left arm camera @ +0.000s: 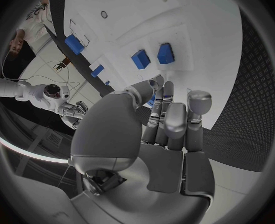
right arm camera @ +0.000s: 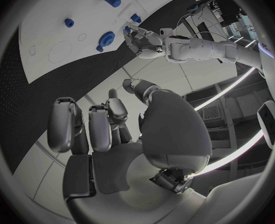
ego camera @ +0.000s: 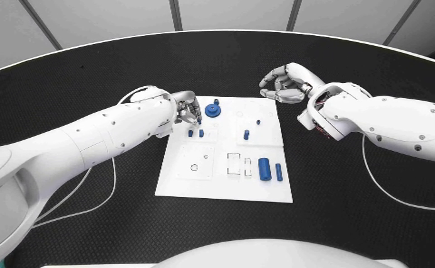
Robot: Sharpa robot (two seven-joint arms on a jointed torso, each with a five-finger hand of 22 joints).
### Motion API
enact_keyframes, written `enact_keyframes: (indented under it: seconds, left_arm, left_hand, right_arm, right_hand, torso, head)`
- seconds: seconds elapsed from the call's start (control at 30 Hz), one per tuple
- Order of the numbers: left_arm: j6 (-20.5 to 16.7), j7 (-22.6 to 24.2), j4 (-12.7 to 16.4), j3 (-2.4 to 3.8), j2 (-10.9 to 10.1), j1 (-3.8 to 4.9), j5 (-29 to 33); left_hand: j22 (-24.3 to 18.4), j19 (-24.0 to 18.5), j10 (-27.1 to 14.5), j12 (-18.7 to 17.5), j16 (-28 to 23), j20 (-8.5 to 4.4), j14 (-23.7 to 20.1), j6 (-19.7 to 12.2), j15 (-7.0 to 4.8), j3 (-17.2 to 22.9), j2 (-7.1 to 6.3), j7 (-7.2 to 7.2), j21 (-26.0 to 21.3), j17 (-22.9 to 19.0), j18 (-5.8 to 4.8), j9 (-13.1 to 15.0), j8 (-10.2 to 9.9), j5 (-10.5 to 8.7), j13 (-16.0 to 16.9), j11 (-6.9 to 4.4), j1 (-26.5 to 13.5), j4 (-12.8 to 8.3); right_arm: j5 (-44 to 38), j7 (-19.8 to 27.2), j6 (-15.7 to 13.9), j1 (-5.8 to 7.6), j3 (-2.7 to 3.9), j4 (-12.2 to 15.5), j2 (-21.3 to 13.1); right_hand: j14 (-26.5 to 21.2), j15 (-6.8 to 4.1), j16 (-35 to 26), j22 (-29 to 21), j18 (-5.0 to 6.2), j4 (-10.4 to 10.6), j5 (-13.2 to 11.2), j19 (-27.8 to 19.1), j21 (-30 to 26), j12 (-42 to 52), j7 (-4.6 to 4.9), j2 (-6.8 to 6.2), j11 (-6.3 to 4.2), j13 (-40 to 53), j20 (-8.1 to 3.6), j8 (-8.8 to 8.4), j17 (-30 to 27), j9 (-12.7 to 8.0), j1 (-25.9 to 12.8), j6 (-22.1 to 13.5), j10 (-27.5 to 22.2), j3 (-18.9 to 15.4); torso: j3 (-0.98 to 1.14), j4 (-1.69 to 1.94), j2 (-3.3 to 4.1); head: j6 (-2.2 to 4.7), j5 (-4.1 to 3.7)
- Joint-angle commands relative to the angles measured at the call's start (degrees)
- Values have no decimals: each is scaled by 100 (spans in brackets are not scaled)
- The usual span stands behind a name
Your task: Assemble the parts on the task board
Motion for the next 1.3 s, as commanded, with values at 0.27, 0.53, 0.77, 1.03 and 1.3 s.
enact_keyframes:
  seconds: [0.27,0.53,0.77,1.03,1.3]
  left_arm:
    - [-19,-27,-5,0,-8,0,0]
    - [-40,-52,-6,0,-24,-1,0]
    - [-64,-72,-28,0,-54,-1,1]
    - [-237,23,13,1,-214,2,59]
    - [-636,286,189,4,-595,95,1053]
  left_hand:
    - [-59,-54,-40,-66,23,23,20,-141,3,42,-39,63,-43,118,-63,-25,-113,-8,-12,44,-48,-39]
    - [-71,-69,-47,-92,34,54,16,-282,37,45,-81,120,-46,153,-61,-55,-215,-8,-10,84,-59,-62]
    - [-87,-81,-50,-104,34,68,10,-363,51,46,-98,143,-52,150,-57,-71,-268,-9,-9,100,-60,-71]
    - [-149,-114,-63,-123,61,84,29,-440,65,48,-106,151,-77,267,-46,-84,-318,-9,-9,114,-71,-70]
    - [-333,-204,-97,-152,60,100,19,-393,76,30,-91,152,-162,257,-13,-68,-296,-8,-16,121,-154,-7]
  right_arm:
    - [0,-1,-6,0,0,3,-11]
    - [0,-1,-10,0,0,2,-15]
    - [0,-7,-14,0,0,1,-18]
    - [0,-58,75,0,0,-41,-6]
    - [-426,-222,362,-1,0,-181,-7]
  right_hand:
    - [285,-40,-25,179,30,-7,27,-7,-25,26,-14,47,10,-6,-29,22,224,-7,-31,9,35,29]
    - [284,-40,-34,172,32,-8,27,-9,-38,12,-14,44,10,-23,-30,26,219,-11,-40,5,24,27]
    - [280,-40,-46,162,34,-9,27,-13,-50,-6,-14,42,10,-39,-30,26,204,-12,-41,3,12,27]
    - [234,-41,-194,-17,84,-135,-83,-102,-305,-2415,-5,1,14,-2094,-29,71,74,-13,65,-22,-1317,206]
    - [210,-13,-376,-155,123,-384,-789,-140,-529,-3957,10,-10,59,-3441,-15,5,-68,-76,313,174,-1365,397]
  torso:
    - [-2,-1,-2]
    - [-4,3,1]
    - [-5,1,3]
    - [-9,-2,-23]
    - [-19,-7,-89]
  head:
    - [-1,-7]
    - [2,-13]
    - [1,-10]
    - [6,-32]
    - [42,-38]
